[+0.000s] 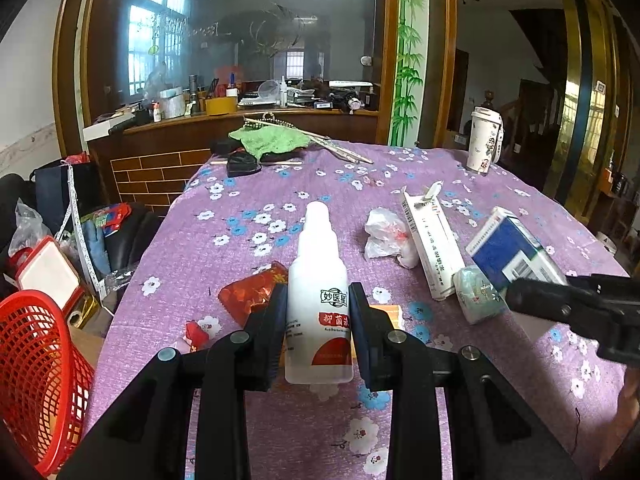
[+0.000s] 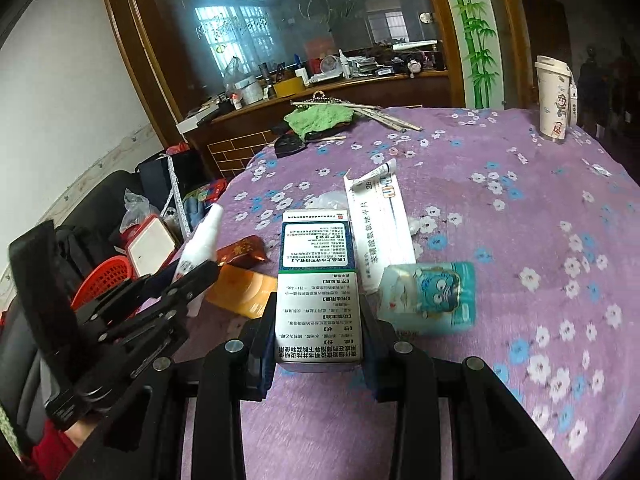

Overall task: Collect trash
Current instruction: 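Lift the medicine box and spray bottle off the table in both grippers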

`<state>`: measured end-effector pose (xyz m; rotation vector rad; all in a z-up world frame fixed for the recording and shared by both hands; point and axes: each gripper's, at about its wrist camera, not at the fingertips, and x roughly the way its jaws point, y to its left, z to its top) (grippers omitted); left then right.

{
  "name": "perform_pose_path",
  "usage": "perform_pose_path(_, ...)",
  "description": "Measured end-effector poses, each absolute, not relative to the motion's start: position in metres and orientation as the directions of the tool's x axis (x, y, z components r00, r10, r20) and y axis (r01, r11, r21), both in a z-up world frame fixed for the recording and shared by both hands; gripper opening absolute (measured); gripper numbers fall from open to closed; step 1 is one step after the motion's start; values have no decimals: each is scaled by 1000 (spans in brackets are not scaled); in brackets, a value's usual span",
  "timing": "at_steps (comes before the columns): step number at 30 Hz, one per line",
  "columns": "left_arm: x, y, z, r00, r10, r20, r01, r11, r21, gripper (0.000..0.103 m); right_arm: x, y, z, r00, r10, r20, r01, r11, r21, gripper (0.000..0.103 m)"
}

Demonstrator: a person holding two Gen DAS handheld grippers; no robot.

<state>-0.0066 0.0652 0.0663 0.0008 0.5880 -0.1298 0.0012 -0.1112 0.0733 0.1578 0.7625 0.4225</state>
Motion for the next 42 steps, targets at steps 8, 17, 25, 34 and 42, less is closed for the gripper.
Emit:
perform_pose_path(8, -10, 63, 69, 830, -127, -544, 134, 991, -28, 29, -11, -101, 79, 662, 409, -628, -319, 912, 257, 37)
perform_pose_path(17, -10, 60, 70, 829, -132, -544, 144, 989, -20, 29, -1, -106, 72, 656, 412, -632, -308, 911, 275, 37)
perform_pose_path(25, -14, 64, 78, 831, -134, -540, 132, 990, -42, 29, -11, -116, 79, 670, 422, -611, -303, 907, 294, 37)
perform_pose_path(34, -33, 80, 106, 834, -144, -533, 103, 989, -105, 29, -33, -123, 102, 696, 435, -572, -321, 900, 294, 37)
perform_pose_path(42, -59, 108, 121, 842, -113, -528, 57, 991, -121, 29, -45, -100, 107, 664, 490, -564, -382, 872, 307, 37)
